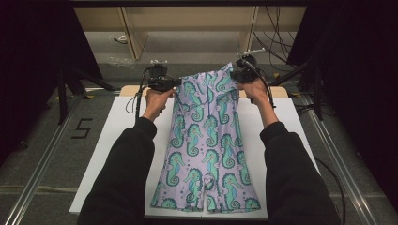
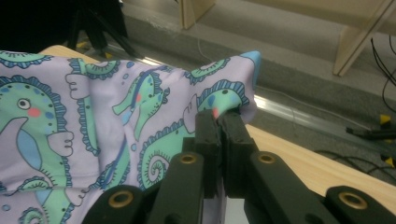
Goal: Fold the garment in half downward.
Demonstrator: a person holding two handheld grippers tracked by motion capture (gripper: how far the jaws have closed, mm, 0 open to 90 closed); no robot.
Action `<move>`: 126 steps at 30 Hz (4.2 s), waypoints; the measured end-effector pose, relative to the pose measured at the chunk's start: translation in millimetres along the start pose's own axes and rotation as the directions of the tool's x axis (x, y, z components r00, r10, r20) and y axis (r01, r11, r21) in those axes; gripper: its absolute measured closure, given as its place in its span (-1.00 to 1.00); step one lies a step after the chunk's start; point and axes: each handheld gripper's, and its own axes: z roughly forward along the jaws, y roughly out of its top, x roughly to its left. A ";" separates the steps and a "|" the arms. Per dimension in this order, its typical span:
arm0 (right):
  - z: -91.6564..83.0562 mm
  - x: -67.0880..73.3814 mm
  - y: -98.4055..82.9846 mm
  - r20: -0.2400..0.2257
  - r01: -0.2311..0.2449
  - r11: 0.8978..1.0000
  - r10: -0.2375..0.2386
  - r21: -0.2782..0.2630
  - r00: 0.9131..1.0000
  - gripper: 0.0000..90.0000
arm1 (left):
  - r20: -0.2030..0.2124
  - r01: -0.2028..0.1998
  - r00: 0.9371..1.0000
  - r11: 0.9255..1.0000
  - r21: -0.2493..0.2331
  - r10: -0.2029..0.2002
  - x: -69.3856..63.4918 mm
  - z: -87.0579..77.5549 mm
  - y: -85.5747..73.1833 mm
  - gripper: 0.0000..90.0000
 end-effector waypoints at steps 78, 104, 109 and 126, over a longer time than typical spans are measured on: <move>-112.4 89.3 -193.2 -0.165 0.267 0.964 -0.265 -0.009 0.950 0.93 | 0.241 -0.146 0.964 0.982 0.121 0.114 -42.9 -87.8 -181.3 0.91; -106.3 98.0 -243.1 -0.219 0.324 0.917 -0.275 0.235 0.936 0.80 | 0.273 -0.220 0.954 0.913 0.343 0.127 -38.6 -86.8 -215.4 0.70; -111.0 90.1 -234.7 -0.255 0.267 0.935 -0.206 0.233 0.945 0.21 | 0.280 -0.230 0.948 0.931 0.283 0.149 -44.8 -93.5 -205.6 -0.02; -91.7 47.0 -182.1 -0.218 0.030 0.987 0.005 0.156 0.976 -0.34 | 0.203 -0.130 0.977 0.936 0.327 0.065 -43.0 -32.6 -149.7 -0.47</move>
